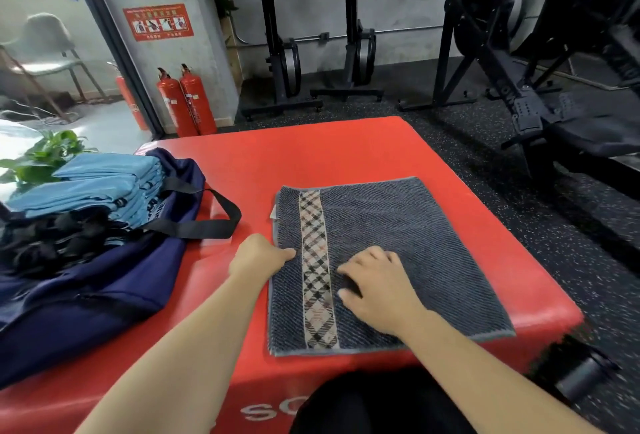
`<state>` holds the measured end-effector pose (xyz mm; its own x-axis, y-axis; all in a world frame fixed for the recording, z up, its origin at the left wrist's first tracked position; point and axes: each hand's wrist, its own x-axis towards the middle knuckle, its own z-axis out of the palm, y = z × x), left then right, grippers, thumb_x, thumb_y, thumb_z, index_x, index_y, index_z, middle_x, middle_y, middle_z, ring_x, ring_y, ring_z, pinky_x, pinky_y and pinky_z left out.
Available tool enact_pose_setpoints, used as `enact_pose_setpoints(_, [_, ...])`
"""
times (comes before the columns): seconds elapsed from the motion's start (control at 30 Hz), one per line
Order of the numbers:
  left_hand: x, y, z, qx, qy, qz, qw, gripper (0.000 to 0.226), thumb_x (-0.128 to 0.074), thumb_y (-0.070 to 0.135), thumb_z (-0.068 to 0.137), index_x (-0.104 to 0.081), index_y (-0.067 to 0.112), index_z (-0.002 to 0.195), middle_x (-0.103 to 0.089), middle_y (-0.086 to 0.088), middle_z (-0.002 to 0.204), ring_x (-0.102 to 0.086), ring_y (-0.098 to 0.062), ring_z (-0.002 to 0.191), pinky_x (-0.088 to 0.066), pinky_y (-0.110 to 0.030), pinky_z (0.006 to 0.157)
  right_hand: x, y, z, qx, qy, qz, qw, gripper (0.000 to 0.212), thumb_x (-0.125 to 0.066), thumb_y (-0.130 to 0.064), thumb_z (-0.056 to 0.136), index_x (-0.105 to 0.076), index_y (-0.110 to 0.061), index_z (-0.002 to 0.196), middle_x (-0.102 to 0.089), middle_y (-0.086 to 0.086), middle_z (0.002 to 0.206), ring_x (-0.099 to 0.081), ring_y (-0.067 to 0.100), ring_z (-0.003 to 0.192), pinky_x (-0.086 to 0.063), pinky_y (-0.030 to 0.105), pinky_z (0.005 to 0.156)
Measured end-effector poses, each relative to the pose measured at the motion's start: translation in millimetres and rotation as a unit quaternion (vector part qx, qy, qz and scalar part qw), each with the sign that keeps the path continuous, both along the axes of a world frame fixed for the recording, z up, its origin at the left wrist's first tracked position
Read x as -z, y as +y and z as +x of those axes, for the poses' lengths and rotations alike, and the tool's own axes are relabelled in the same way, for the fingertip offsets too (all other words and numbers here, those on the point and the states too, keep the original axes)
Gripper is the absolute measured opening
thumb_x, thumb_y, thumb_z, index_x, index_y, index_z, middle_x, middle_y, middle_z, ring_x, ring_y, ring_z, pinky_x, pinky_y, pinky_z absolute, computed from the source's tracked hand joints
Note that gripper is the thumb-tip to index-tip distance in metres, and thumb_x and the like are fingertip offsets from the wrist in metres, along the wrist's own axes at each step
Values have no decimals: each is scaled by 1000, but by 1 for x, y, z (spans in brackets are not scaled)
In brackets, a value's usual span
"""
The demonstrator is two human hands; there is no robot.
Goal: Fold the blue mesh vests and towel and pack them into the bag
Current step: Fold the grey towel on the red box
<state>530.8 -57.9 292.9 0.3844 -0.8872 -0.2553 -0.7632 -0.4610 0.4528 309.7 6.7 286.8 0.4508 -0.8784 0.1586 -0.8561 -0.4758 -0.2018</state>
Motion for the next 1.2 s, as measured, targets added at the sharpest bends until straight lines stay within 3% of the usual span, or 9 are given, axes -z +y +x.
enact_pose_setpoints(0.1, [-1,2,-4,3,21,-11,1000,43,-75,40,81,-50,9,64,-54,-3,67,-56,-25,68,-42,-30,60,5,25,23,-72,-29,-42,996,43,-52,-66,72,-71,-30,84,-59,-9,86,-51,18,94,-43,43,87])
enact_pose_setpoints(0.23, [1,-2,-4,5,95,-69,993,25,-73,23,78,-57,6,69,-61,-4,67,-59,-24,65,-42,-29,54,12,46,42,-131,39,-22,990,74,-48,-86,56,-62,-28,99,-55,-7,94,-48,16,95,-37,38,91])
enact_pose_setpoints(0.37, [-3,-12,4,-19,218,-106,970,37,-69,6,84,-45,13,111,-59,-8,89,-61,-23,73,-52,-36,64,19,48,47,-165,32,-76,983,44,-56,-69,67,-64,-31,88,-56,-10,86,-53,13,84,-49,35,82])
enact_pose_setpoints(0.47, [-5,-30,11,33,216,-93,971,41,-67,3,86,-52,17,121,-63,-9,105,-67,-30,88,-57,-43,81,17,46,43,-174,10,-98,980,22,-61,-53,70,-66,-32,74,-57,-14,74,-53,9,77,-52,34,74])
enact_pose_setpoints(0.57, [-7,-52,12,65,212,-66,973,38,-62,2,90,-62,12,127,-63,-9,120,-63,-26,101,-53,-43,95,13,44,39,-163,35,-100,981,30,-57,-60,70,-65,-31,72,-57,-15,68,-54,10,74,-52,33,73])
enact_pose_setpoints(0.73, [-13,-74,7,85,190,-56,976,31,-55,1,95,-66,8,122,-65,-10,115,-64,-27,100,-52,-44,97,9,41,55,-174,98,-134,971,22,-58,-46,77,-62,-25,73,-60,-10,61,-54,16,73,-48,39,78])
enact_pose_setpoints(0.9, [-27,-82,-1,111,196,-92,970,19,-53,17,99,-70,16,107,-59,-5,78,-49,-20,65,-44,-30,63,-2,35,14,-30,-122,-163,979,10,-54,-32,65,-50,-24,68,-45,-10,57,-47,12,63,-40,35,81])
enact_pose_setpoints(1.0, [-40,-95,-36,111,257,-128,951,20,-56,25,97,-68,17,83,-54,-9,74,-45,-18,57,-35,-24,48,-8,35,-29,76,-151,-188,967,11,-51,-30,63,-47,-21,66,-36,-12,58,-35,11,66,-34,33,81])
enact_pose_setpoints(1.2, [-13,-100,-149,189,264,-92,941,21,-49,28,100,-58,18,85,-60,-5,83,-62,-25,77,-46,-30,64,7,43,-97,267,-63,-108,956,18,-44,-42,55,-35,-27,56,-37,-7,49,-53,20,65,-31,39,75])
